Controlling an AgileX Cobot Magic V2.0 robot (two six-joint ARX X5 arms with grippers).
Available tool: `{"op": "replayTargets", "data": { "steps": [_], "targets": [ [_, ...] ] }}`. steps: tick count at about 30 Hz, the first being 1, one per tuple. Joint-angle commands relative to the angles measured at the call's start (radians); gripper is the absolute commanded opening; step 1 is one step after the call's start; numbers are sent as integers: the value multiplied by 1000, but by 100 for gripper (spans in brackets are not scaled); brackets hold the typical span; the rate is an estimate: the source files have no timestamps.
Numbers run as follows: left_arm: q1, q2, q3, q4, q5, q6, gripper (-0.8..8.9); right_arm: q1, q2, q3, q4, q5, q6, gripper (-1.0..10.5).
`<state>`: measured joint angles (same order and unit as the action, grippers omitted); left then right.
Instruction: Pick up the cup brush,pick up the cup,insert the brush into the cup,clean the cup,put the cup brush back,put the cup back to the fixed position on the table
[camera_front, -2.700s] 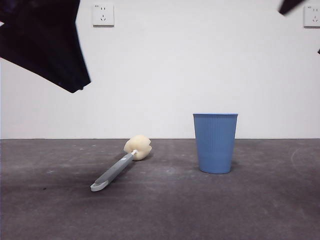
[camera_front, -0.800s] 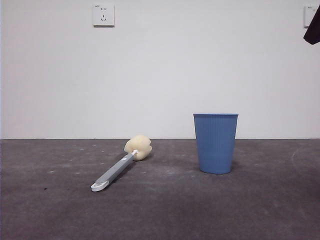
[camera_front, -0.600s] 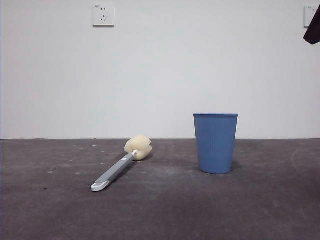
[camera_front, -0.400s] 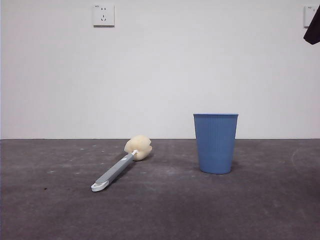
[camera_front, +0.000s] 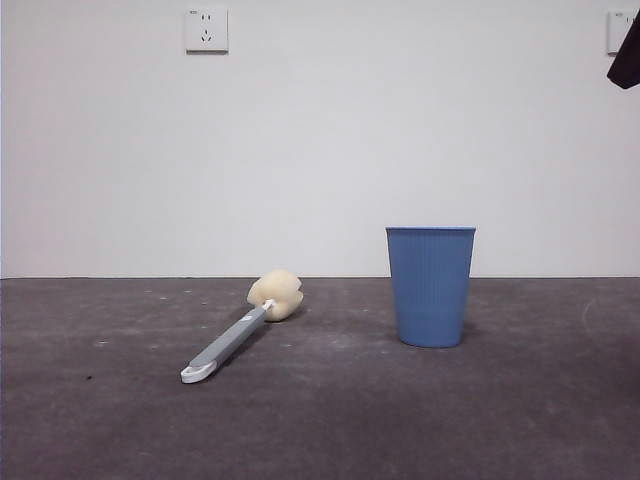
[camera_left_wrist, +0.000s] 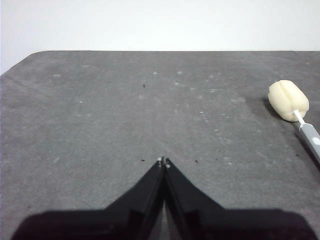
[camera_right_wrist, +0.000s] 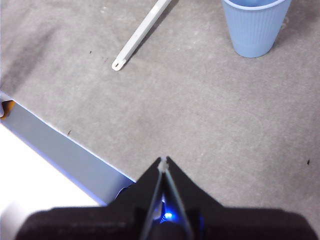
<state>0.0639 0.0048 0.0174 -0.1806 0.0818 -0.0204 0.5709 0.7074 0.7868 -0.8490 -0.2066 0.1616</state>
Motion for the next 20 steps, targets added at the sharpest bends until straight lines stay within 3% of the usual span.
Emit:
{"op": "replayTargets", "data": {
  "steps": [1,16,20],
  "targets": [
    [3,-3,-13,1,-1,-6,-3,1,-2,2,2,3,6,1],
    [3,-3,-13,1,-1,-6,-3,1,-2,2,2,3,6,1],
    [3,-3,-13,1,-1,-6,-3,-11,-16,2,37,21,-80,1]
  ]
}}
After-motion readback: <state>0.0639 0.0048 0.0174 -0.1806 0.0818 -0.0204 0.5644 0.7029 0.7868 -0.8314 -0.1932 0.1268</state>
